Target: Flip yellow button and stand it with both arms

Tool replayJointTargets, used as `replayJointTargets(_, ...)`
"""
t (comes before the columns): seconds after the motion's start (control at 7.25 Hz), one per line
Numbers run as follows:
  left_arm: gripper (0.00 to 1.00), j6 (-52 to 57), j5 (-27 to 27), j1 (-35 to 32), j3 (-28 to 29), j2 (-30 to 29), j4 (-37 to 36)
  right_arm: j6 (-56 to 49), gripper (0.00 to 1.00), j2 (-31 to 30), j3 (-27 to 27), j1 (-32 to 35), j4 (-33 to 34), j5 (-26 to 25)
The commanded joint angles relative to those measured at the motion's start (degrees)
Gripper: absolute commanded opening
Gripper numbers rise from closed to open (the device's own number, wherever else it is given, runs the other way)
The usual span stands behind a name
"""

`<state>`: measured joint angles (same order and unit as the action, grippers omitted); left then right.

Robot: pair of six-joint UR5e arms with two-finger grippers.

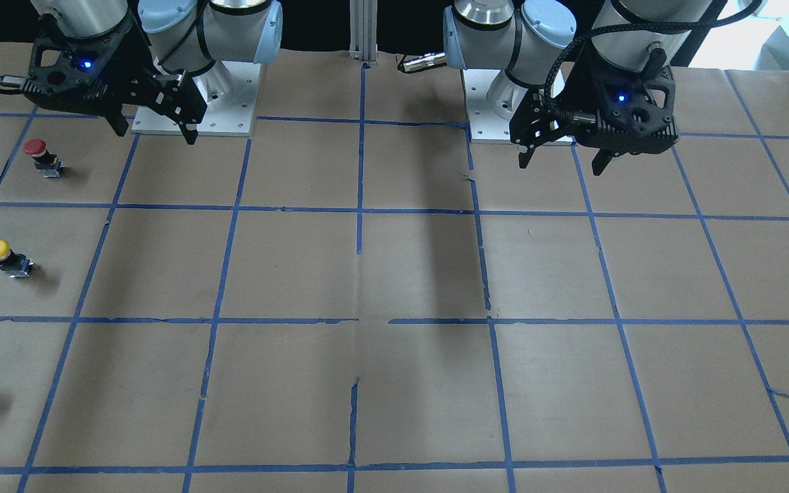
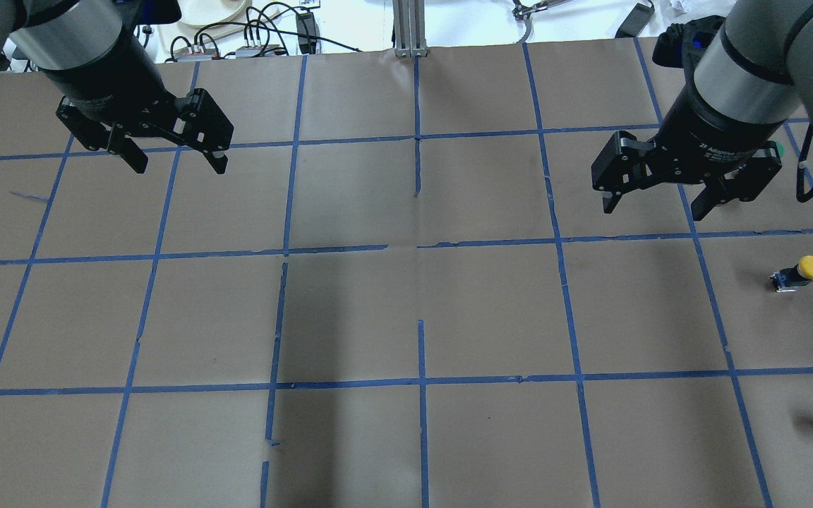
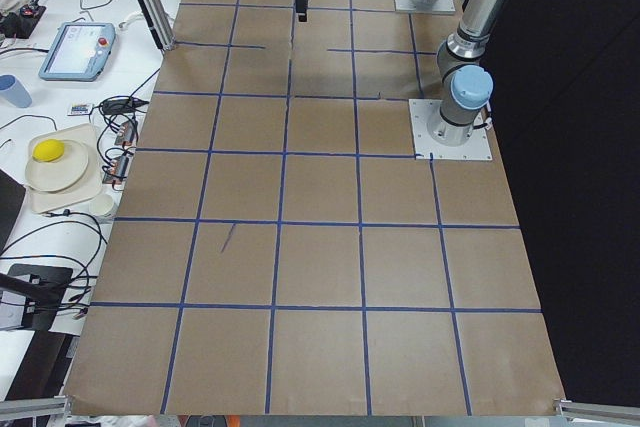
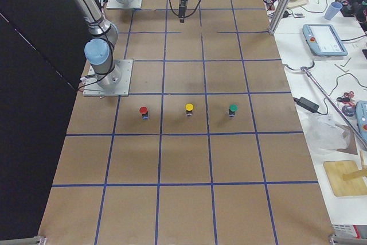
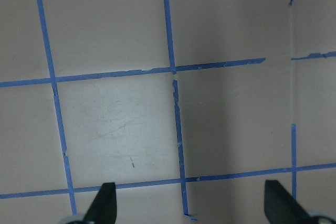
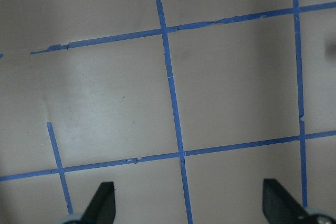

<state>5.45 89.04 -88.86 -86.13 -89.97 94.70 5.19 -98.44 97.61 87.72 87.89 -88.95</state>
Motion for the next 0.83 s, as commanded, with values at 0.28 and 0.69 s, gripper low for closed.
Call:
replayJointTargets(0.28, 1.00, -0.09, -0.09, 0.00, 0.00, -0.12, 0.05, -0.70, 1.00, 0.10, -0.06, 0.35, 0.87, -0.26)
replayJointTargets(0.69, 1.00, -0.18, -0.18, 0.00, -0.09, -0.12, 0.05, -0.97, 1.00, 0.10, 0.03, 0.35, 0.70, -0.17)
